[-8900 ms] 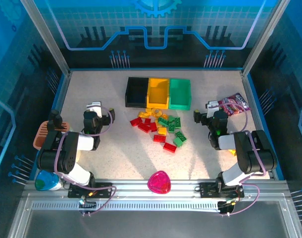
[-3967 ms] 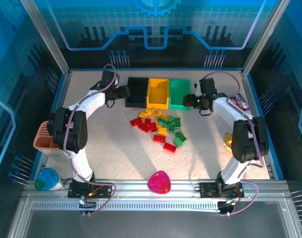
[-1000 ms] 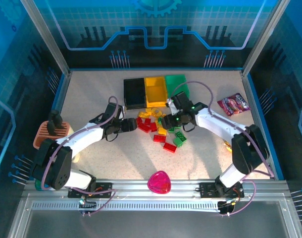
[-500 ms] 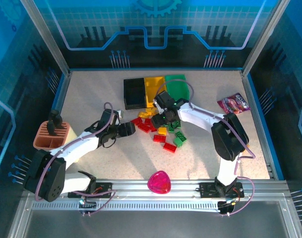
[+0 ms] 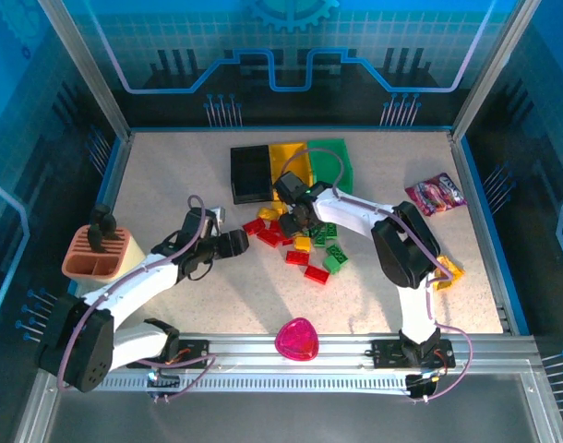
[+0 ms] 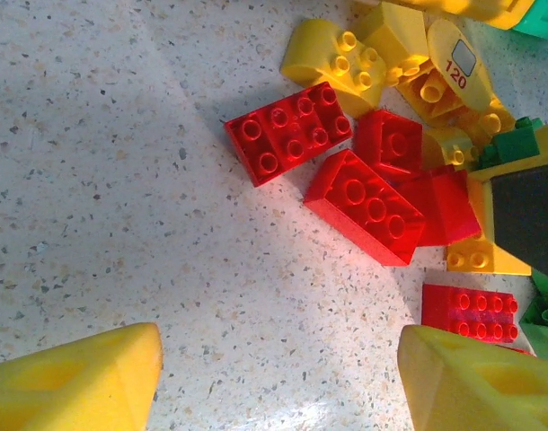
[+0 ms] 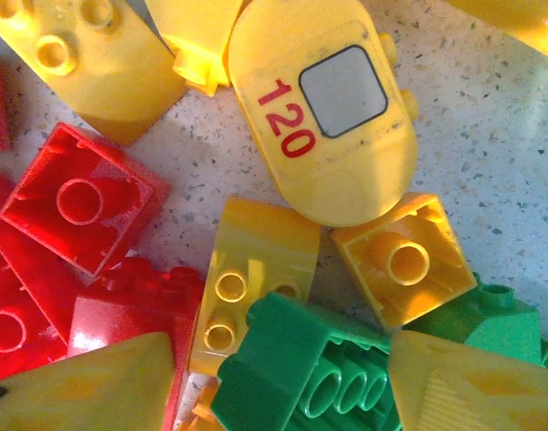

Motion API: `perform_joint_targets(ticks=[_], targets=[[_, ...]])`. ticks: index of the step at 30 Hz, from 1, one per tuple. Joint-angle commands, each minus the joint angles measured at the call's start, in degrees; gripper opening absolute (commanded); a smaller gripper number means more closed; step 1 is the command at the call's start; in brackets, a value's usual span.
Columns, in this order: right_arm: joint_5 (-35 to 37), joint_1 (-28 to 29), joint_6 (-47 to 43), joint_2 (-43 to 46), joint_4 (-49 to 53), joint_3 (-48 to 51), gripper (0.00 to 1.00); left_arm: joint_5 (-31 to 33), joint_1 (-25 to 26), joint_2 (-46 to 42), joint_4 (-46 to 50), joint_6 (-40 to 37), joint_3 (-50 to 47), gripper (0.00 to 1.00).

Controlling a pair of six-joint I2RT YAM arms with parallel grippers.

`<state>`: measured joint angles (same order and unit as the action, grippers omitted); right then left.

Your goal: Sort the legos into containers by color

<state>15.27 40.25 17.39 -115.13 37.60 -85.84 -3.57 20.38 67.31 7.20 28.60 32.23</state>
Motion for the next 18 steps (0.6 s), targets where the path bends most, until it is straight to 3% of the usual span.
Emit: perform_joint_targets(ticks=[1,4,8,18], targets=[[3.2,0.6,1.4,-1.5,2.6,-1.8,0.57,1.3,0.3,-1.5,0.2,0.5,-0.9,0.71],[3.4,0.8,1.6,-1.0,2.3,-1.4,0.42,1.4,0.3,-1.5,-0.1,0.5,-1.0,0.71],[3.7,0.8,1.8,0.8,1.7,-0.1,0.31,1.5,0.3,-1.5,-0.2,0.4,-0.8,0.71],[5.2,0.5,1.9,7.6,1.8,1.4,0.19,1.9,0.3,-1.6,0.6,0.2,0.5,0.71]])
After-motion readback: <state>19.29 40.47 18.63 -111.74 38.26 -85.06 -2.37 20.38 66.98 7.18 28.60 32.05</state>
